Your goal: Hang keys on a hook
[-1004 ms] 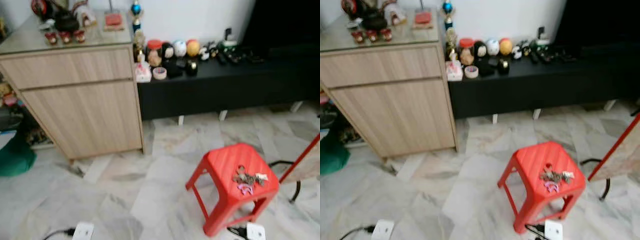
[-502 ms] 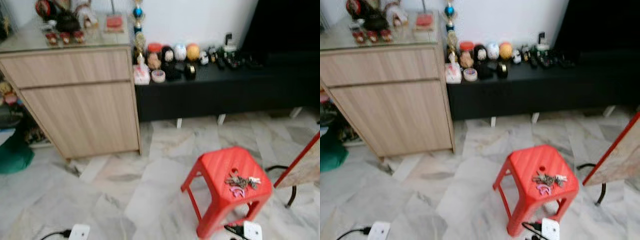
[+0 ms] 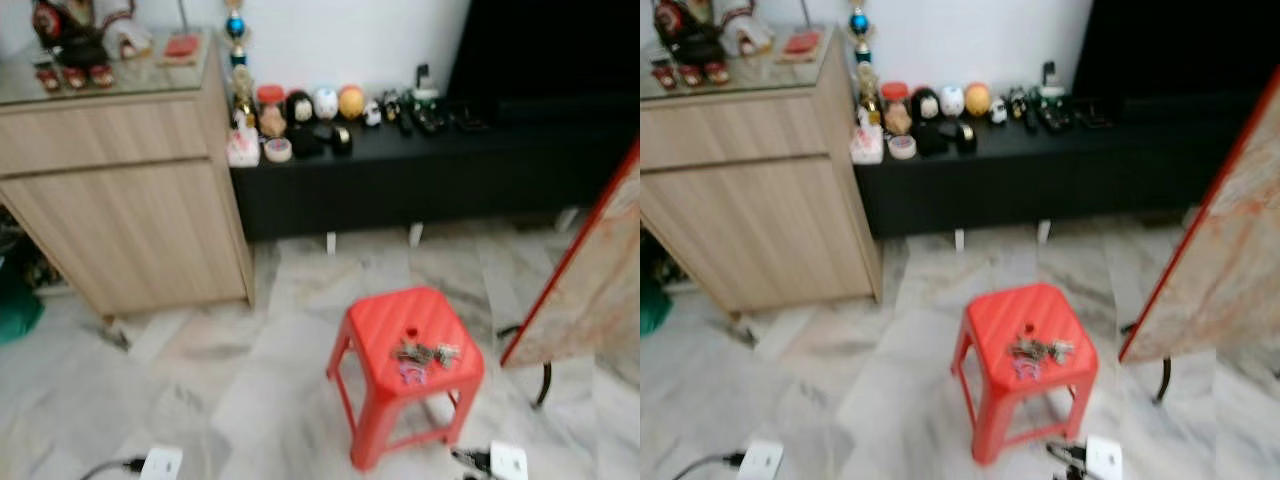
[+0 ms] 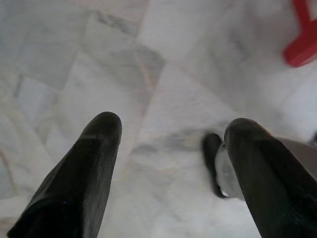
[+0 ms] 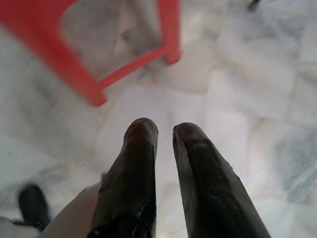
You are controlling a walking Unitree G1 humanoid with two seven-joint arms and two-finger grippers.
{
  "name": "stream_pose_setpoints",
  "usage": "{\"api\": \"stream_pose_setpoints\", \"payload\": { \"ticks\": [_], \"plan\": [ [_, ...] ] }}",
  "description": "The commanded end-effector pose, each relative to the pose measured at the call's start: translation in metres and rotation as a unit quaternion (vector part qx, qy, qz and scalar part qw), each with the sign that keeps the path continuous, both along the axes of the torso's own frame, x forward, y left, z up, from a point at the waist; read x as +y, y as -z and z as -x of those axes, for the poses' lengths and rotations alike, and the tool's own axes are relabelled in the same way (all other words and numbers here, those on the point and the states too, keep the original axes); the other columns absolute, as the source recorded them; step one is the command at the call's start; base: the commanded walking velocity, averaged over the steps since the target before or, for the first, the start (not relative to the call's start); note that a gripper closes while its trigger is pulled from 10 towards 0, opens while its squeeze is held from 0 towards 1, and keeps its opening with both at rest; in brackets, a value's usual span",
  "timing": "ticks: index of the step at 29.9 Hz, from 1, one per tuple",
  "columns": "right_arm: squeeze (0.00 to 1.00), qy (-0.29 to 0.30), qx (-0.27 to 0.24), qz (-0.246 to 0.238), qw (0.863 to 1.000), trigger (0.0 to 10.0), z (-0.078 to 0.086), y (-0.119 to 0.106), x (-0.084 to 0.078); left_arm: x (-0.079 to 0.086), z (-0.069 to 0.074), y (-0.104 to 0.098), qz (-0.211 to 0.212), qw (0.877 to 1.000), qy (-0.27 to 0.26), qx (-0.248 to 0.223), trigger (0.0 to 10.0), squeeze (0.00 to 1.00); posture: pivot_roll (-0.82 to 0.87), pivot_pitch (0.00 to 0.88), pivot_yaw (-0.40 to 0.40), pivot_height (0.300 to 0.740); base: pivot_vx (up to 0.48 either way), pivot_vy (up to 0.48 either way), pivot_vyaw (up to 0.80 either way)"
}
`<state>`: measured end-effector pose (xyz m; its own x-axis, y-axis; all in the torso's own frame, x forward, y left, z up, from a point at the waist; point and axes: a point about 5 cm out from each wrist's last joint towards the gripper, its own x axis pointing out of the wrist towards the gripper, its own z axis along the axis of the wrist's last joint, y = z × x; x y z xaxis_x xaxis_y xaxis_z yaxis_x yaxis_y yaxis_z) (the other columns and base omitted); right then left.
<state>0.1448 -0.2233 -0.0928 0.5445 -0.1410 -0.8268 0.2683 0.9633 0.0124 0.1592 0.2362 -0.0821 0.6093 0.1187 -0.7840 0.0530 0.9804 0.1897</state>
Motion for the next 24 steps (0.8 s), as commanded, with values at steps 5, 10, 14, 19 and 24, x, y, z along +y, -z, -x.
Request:
{"api": "stream_pose_setpoints", "payload": {
  "ticks": [5, 10, 14, 19, 24],
  "plan": [
    [0.00, 0.002, -0.013, -0.004, 1.000, 10.0, -0.010, -0.003, 0.004, 0.006, 0.002, 0.000, -0.006, 1.000, -0.008, 0.009, 10.0, 0.00, 0.00, 0.000, 0.002, 0.740, 0.000, -0.055, 0.00],
    [0.00, 0.004, -0.018, -0.003, 1.000, 10.0, -0.013, -0.004, 0.003, 0.004, -0.001, -0.001, -0.002, 1.000, -0.017, 0.006, 10.0, 0.00, 0.00, 0.000, 0.002, 0.740, 0.000, 0.000, 0.00],
    [0.00, 0.010, -0.030, -0.001, 1.000, 10.0, -0.015, -0.006, 0.004, 0.003, -0.002, -0.001, -0.001, 1.000, -0.017, 0.006, 10.0, 0.00, -0.02, 0.000, 0.006, 0.740, 0.000, 0.000, 0.00],
    [1.00, 0.030, -0.081, -0.023, 0.996, 10.0, -0.020, -0.010, 0.006, 0.004, -0.001, -0.001, -0.002, 1.000, -0.014, 0.007, 10.0, 0.00, -0.04, 0.000, 0.014, 0.740, 0.000, 0.000, 0.00],
    [1.00, 0.033, -0.082, -0.018, 0.996, 10.0, -0.019, -0.010, 0.006, 0.005, -0.001, -0.001, -0.003, 1.000, -0.014, 0.004, 10.0, 0.00, -0.02, 0.000, 0.010, 0.740, 0.000, 0.000, 0.00]
  ]
}}
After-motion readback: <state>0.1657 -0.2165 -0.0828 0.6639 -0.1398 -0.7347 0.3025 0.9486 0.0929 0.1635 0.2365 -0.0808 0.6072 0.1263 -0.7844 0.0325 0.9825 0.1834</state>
